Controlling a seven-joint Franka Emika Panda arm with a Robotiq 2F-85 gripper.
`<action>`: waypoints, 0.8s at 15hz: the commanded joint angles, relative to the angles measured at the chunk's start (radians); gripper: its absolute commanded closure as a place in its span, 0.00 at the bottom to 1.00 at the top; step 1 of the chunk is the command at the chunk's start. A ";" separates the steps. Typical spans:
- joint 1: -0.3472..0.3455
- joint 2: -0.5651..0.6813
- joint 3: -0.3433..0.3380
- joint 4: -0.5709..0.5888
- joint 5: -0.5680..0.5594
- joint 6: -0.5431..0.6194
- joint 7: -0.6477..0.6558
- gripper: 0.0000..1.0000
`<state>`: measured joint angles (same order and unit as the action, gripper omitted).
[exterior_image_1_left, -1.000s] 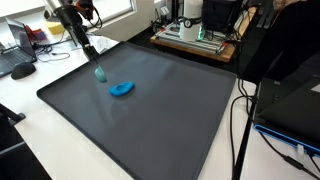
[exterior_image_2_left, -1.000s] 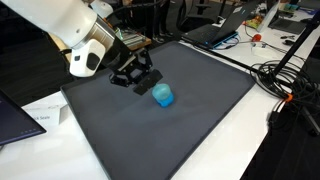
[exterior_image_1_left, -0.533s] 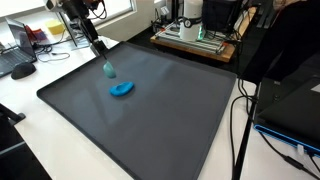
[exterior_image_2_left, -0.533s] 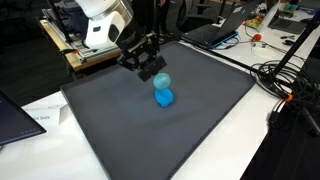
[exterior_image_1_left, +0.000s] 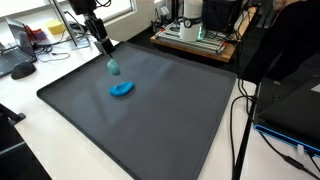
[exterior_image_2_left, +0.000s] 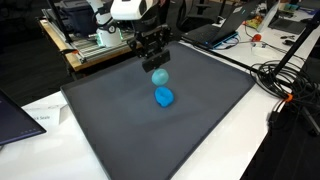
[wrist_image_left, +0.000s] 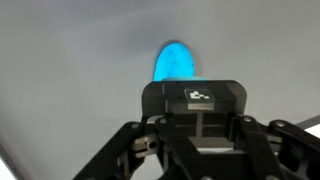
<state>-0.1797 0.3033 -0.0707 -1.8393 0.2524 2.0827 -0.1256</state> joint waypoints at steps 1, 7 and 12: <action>0.054 -0.047 -0.018 -0.032 -0.114 0.017 0.118 0.78; 0.117 -0.057 -0.012 -0.017 -0.249 -0.002 0.259 0.78; 0.186 -0.039 -0.006 0.020 -0.368 -0.045 0.401 0.78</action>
<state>-0.0340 0.2742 -0.0731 -1.8356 -0.0405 2.0783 0.1844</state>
